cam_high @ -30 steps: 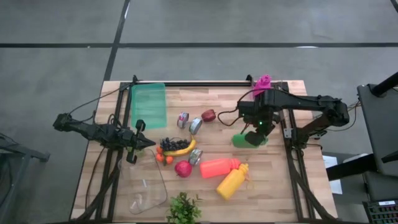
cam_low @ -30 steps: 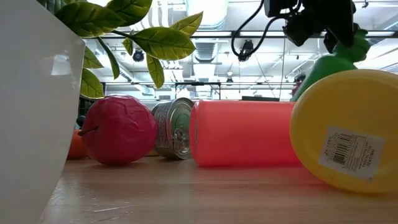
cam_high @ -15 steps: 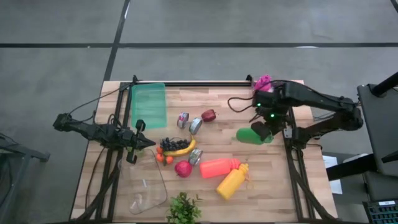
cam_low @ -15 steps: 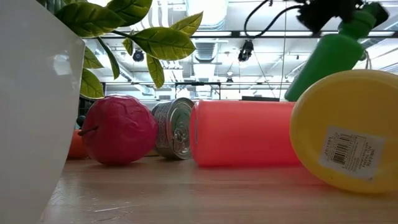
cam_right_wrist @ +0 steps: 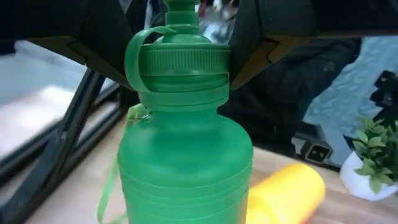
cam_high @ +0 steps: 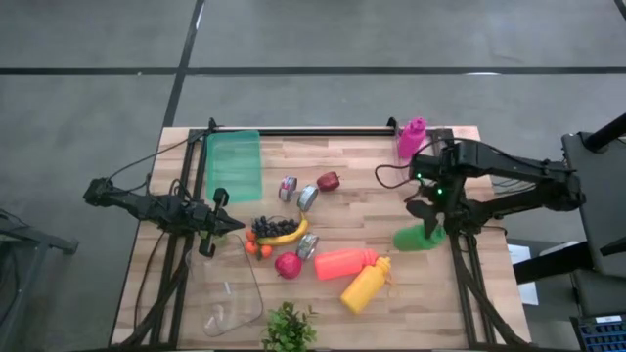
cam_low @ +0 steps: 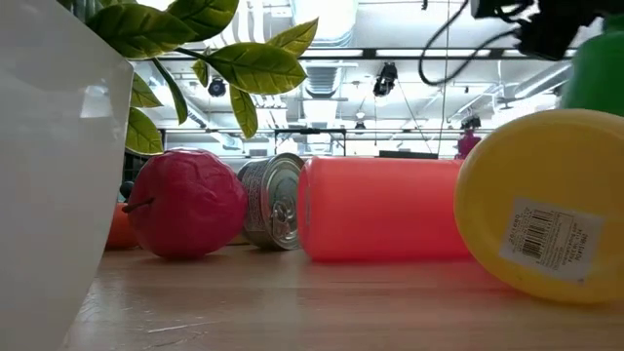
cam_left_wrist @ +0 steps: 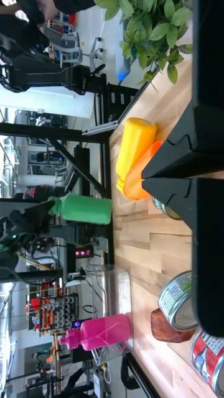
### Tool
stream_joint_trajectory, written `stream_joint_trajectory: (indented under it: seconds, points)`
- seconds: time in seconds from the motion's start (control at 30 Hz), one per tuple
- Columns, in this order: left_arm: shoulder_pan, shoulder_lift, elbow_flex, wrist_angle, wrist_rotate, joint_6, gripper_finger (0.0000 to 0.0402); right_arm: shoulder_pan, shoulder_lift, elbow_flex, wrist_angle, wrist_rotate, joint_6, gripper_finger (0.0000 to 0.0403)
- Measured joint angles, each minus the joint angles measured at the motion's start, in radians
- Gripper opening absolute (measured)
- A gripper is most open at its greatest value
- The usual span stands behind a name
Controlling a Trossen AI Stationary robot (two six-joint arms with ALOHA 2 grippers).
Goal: Pick & Place Food Item
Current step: Put the green tumbler bottle into the top right transparent bin
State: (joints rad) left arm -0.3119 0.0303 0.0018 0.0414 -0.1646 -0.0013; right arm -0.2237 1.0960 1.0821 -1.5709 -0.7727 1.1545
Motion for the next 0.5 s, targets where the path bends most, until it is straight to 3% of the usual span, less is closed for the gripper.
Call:
stream_joint_trajectory:
  seconds: [0.5]
  points:
    - [0.0, 0.0, 0.0, 0.0, 0.0, 0.0, 0.0, 0.003, -0.118, -0.151, 0.0, -0.119, 0.208, 0.0212]
